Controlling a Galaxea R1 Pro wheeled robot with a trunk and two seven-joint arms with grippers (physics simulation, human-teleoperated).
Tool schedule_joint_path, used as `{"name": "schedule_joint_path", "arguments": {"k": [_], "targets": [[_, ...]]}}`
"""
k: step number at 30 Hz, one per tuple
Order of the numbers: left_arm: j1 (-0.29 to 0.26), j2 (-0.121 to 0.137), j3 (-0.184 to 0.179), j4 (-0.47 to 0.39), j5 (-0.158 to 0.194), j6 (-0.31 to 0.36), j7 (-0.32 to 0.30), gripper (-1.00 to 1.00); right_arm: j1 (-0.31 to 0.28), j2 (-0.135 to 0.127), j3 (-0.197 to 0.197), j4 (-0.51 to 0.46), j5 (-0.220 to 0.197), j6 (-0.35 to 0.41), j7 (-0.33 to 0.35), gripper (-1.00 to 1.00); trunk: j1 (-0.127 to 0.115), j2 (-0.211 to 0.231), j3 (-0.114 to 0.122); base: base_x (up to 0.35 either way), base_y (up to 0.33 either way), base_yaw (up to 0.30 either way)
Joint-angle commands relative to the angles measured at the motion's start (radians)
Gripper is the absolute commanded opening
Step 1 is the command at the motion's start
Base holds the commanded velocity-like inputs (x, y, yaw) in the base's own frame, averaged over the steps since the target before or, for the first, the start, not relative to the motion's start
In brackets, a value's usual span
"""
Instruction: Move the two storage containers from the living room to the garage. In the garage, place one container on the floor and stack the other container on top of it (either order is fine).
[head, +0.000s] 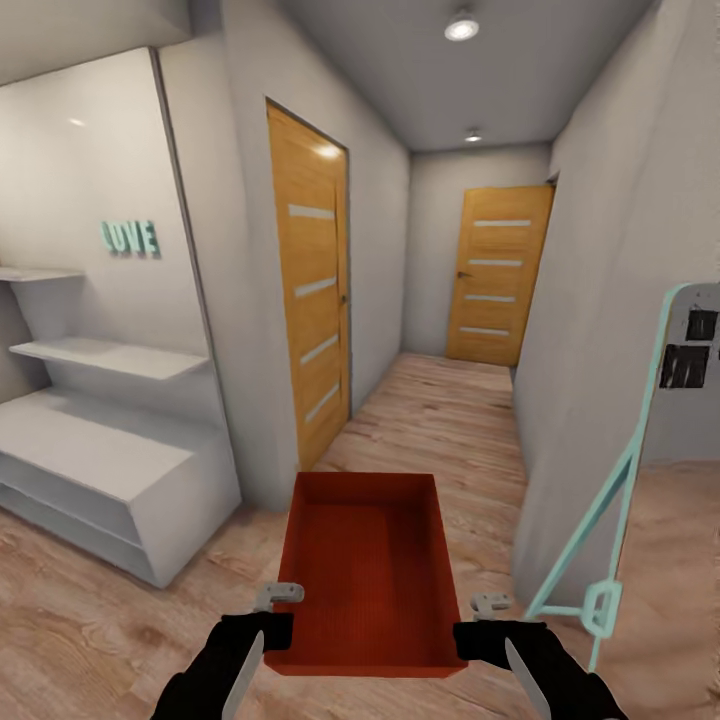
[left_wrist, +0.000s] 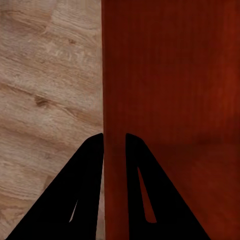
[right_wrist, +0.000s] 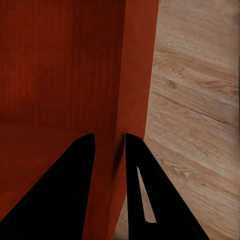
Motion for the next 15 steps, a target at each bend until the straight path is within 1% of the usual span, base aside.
{"name": "schedule_joint_path", "arguments": {"k": [1, 15], "targets": [[-0.001, 0.001, 0.009, 0.000, -0.017, 0.006, 0.005, -1.00, -0.001, -0.007, 0.009, -0.003, 0.025, -0.062, -0.004, -1.00, 0.001, -0.001, -0.002, 0.307, 0.157, -0.275], [-0.001, 0.001, 0.009, -0.001, -0.016, 0.006, 0.005, -1.00, -0.001, -0.008, 0.009, -0.003, 0.025, -0.062, -0.004, -1.00, 0.001, -0.001, -0.002, 0.307, 0.151, -0.270]]}}
